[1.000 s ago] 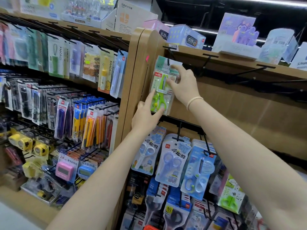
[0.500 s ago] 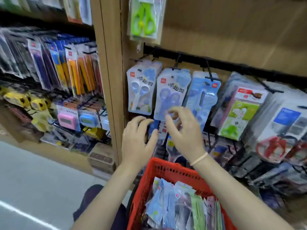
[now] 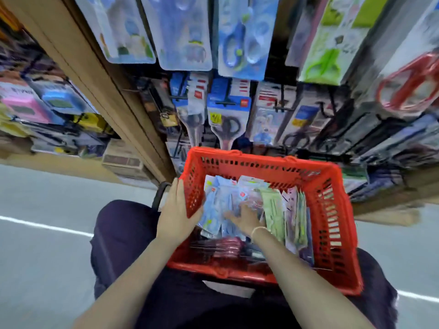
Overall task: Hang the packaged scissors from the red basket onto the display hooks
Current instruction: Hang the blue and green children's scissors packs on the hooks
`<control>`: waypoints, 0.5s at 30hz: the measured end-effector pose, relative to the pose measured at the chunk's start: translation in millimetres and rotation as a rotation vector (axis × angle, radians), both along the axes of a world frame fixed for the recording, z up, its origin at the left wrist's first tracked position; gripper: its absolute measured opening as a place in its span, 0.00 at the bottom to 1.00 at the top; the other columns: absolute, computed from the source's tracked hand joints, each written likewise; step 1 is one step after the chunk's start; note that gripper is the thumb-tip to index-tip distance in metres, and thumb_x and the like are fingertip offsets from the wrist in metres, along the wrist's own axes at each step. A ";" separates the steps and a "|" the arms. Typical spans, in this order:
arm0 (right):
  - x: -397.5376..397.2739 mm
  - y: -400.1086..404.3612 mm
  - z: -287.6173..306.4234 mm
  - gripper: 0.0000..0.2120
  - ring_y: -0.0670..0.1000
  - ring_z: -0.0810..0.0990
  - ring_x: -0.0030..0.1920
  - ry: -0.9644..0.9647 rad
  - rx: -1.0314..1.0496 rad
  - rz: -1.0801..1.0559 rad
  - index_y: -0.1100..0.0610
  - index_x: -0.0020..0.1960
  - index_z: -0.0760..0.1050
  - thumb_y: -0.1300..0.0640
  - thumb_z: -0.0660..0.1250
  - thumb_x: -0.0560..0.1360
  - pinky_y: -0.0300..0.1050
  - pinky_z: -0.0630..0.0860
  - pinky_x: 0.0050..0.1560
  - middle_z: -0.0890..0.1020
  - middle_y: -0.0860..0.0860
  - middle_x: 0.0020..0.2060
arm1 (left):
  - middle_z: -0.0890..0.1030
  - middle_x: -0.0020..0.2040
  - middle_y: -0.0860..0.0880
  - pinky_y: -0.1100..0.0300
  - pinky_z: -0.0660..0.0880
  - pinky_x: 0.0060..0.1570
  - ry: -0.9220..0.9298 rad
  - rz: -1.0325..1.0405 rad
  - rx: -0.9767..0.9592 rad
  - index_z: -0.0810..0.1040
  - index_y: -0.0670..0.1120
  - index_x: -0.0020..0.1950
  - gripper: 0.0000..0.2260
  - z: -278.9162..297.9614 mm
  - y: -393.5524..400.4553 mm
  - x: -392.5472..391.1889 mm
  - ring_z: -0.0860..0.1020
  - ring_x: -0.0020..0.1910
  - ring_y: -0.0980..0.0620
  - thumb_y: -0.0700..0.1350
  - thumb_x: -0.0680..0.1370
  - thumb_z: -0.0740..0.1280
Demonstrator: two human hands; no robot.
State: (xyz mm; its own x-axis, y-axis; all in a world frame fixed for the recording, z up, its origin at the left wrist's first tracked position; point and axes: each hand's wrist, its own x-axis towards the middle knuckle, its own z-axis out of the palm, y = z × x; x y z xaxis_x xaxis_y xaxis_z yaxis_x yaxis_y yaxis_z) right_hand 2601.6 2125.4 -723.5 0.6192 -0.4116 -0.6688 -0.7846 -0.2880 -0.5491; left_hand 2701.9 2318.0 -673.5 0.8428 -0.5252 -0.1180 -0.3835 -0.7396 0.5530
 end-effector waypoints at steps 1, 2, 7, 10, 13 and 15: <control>1.1 2.5 -3.4 0.19 0.51 0.73 0.51 -0.013 0.002 -0.054 0.58 0.55 0.69 0.44 0.70 0.78 0.44 0.57 0.41 0.73 0.51 0.44 | 0.57 0.82 0.39 0.49 0.60 0.77 0.022 -0.015 -0.017 0.55 0.38 0.82 0.43 -0.2 2.6 2.7 0.58 0.81 0.41 0.58 0.77 0.69; 3.3 3.8 -5.6 0.18 0.51 0.72 0.45 -0.028 -0.018 -0.124 0.57 0.47 0.69 0.46 0.72 0.77 0.44 0.57 0.38 0.72 0.50 0.40 | 0.57 0.83 0.40 0.49 0.60 0.77 0.036 -0.027 -0.032 0.54 0.39 0.83 0.44 -1.6 5.7 5.6 0.58 0.81 0.42 0.58 0.76 0.69; 13.8 11.3 -17.6 0.14 0.44 0.74 0.34 -0.071 0.233 -0.435 0.60 0.40 0.75 0.54 0.78 0.73 0.29 0.67 0.27 0.75 0.48 0.33 | 0.56 0.83 0.44 0.57 0.57 0.76 0.069 -0.030 -0.091 0.53 0.42 0.83 0.47 -1.4 8.5 5.3 0.55 0.82 0.49 0.63 0.72 0.68; 20.5 19.2 -26.8 0.27 0.54 0.81 0.50 -0.072 0.316 -0.514 0.65 0.58 0.79 0.46 0.79 0.70 0.43 0.77 0.50 0.82 0.54 0.49 | 0.55 0.83 0.47 0.58 0.56 0.76 0.049 -0.025 -0.100 0.53 0.43 0.83 0.48 -2.7 8.8 4.5 0.54 0.82 0.52 0.64 0.72 0.69; 27.0 23.0 -24.8 0.33 0.56 0.81 0.58 -0.111 0.471 -0.667 0.68 0.66 0.73 0.52 0.80 0.70 0.57 0.78 0.62 0.80 0.56 0.61 | 0.54 0.84 0.49 0.61 0.55 0.76 0.041 -0.028 -0.104 0.53 0.45 0.84 0.48 -4.2 9.3 6.5 0.52 0.81 0.57 0.59 0.73 0.75; 28.6 22.5 -23.6 0.27 0.58 0.85 0.51 -0.167 0.631 -0.753 0.69 0.65 0.75 0.59 0.79 0.71 0.55 0.84 0.50 0.84 0.61 0.57 | 0.53 0.84 0.51 0.61 0.55 0.75 0.037 -0.026 -0.091 0.52 0.46 0.84 0.48 -4.1 8.7 6.4 0.51 0.79 0.62 0.54 0.74 0.78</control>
